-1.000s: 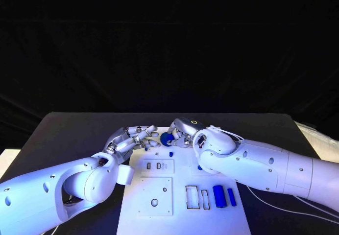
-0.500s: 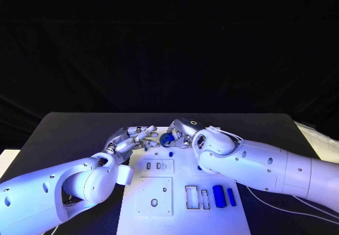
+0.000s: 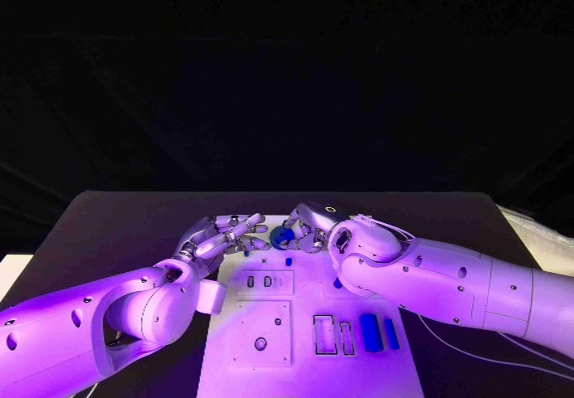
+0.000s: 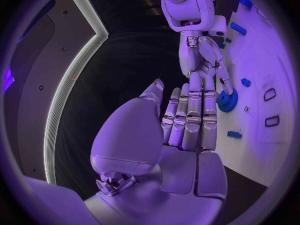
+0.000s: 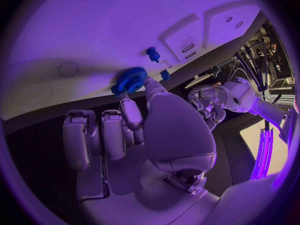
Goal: Assemble the parts on the task board
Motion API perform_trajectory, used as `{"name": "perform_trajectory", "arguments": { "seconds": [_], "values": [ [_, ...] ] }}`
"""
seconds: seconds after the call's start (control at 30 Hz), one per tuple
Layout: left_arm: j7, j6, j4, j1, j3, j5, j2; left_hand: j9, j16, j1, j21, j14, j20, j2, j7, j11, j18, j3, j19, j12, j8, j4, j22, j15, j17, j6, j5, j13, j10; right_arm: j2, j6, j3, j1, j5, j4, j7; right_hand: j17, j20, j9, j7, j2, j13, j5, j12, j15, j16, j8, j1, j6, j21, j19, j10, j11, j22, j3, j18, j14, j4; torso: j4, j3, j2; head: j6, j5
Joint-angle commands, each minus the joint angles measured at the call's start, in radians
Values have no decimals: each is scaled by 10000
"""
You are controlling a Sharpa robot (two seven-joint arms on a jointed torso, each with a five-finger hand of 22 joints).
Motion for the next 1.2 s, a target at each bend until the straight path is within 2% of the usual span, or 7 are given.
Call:
{"name": "perform_trajectory", "arguments": {
  "seconds": [0.03,0.37,0.6,0.73,0.83,0.97,1.2],
  "values": [
    [23,187,17,9,7,3,24,-5,-55,51,43,-72,15,57,39,29,100,7,25,-71,-42,-60,16,-4,17,38,-12,12,66,94,500,-2,-4,496,-95,43,964,26,1,-4,118,22,105,32,31,31,-24,-71,30,3,50,83,-11,1109,-31,-89,700,105,28,-13,3,-17,-28],
    [-5,167,0,9,7,3,37,-6,-57,51,43,-74,15,58,42,32,99,8,23,-76,-46,-61,16,-3,22,35,-12,12,63,269,519,-4,-4,717,-385,-123,962,33,-22,28,174,15,197,4,47,29,-69,-114,-66,-3,37,55,13,1093,-84,-86,698,168,22,-20,4,-61,-36],
    [-16,170,-19,9,7,3,41,-10,-63,52,42,-81,17,64,63,44,99,11,19,-96,-64,-68,18,2,42,17,-11,8,48,247,63,-5,-6,441,-375,-61,965,50,-32,53,125,28,271,-1,67,28,-71,33,-162,-7,31,30,34,1088,-115,-84,697,84,17,-6,-2,-45,-24],
    [-15,173,-29,8,7,3,42,-10,-63,52,42,-81,17,64,63,44,99,11,19,-96,-64,-68,18,2,42,17,-11,8,48,120,-596,-4,-16,244,-211,160,991,58,-24,51,117,64,316,34,70,43,-53,170,-160,5,51,40,33,1118,-107,-91,702,5,22,-1,-1,-37,-20],
    [-11,177,-52,7,6,3,37,-10,-63,52,42,-81,17,64,63,44,99,11,19,-96,-64,-68,18,2,42,17,-11,8,48,-178,-1316,3,-26,184,109,514,998,56,-15,42,110,89,535,53,63,46,-40,339,-129,14,65,46,21,1140,-77,-95,703,-95,12,10,-8,-24,-3],
    [9,178,-85,6,6,3,12,-11,-67,57,42,-84,19,69,68,48,98,15,17,-106,-71,-74,19,5,53,11,-10,6,41,-778,-1628,49,-6,536,645,1064,947,55,-15,40,99,51,564,0,61,14,-40,383,-125,1,43,17,19,1108,-72,-87,692,-124,-22,8,-16,-17,4],
    [55,207,-147,4,5,3,-30,-11,-68,63,42,-86,19,73,66,48,98,19,16,-109,-73,-79,19,6,57,10,-9,6,40,-2438,-980,156,269,2247,1616,2378,825,45,0,25,168,-8,376,-116,45,-74,-13,772,-28,-63,-61,-67,0,972,42,-55,655,-380,-137,55,-67,20,70]
  ]
}}
